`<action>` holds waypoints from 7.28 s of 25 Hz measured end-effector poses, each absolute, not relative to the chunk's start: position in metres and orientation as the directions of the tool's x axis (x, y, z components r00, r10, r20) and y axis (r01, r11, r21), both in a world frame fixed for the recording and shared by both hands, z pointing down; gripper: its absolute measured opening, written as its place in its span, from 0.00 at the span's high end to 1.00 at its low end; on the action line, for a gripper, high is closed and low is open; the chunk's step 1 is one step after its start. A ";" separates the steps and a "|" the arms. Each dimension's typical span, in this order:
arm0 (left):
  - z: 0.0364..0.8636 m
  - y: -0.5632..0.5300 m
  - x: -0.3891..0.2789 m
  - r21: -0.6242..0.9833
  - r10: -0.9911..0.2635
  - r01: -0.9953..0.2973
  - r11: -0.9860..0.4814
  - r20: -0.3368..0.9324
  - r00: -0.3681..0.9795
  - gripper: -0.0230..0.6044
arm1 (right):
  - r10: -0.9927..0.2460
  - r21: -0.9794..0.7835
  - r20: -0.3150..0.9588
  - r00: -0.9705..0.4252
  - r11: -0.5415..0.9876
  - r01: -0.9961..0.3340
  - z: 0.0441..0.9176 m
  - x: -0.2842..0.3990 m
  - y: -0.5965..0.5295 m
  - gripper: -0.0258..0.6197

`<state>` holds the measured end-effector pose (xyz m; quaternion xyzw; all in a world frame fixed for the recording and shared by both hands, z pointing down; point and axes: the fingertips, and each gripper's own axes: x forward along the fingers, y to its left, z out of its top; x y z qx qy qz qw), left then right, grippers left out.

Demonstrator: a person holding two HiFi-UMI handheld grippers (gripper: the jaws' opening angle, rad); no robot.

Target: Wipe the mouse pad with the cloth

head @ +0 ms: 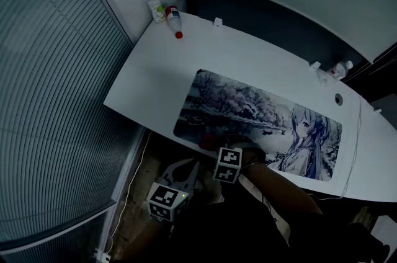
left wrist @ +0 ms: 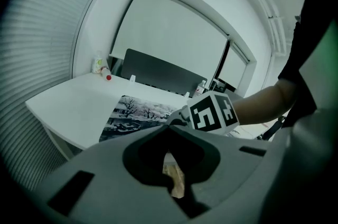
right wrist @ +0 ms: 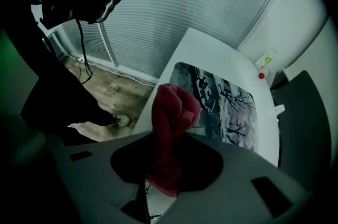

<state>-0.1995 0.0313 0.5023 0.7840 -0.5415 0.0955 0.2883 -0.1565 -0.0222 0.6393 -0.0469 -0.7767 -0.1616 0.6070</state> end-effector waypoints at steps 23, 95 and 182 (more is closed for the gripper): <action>0.504 -0.009 -0.182 0.356 -0.778 -0.908 -0.218 0.499 0.383 0.96 | -0.210 0.246 0.957 -0.202 0.953 0.178 0.637 -0.156 -0.191 0.79; 0.492 0.017 -0.145 0.382 -0.661 -0.805 -0.454 0.461 0.592 0.96 | -0.467 0.465 0.884 -0.033 0.869 0.171 0.635 -0.048 -0.138 0.79; 0.510 -0.021 0.012 0.394 -0.717 -0.880 -0.265 0.530 0.453 0.96 | -0.384 0.392 0.920 -0.078 0.897 0.204 0.637 0.073 -0.263 0.79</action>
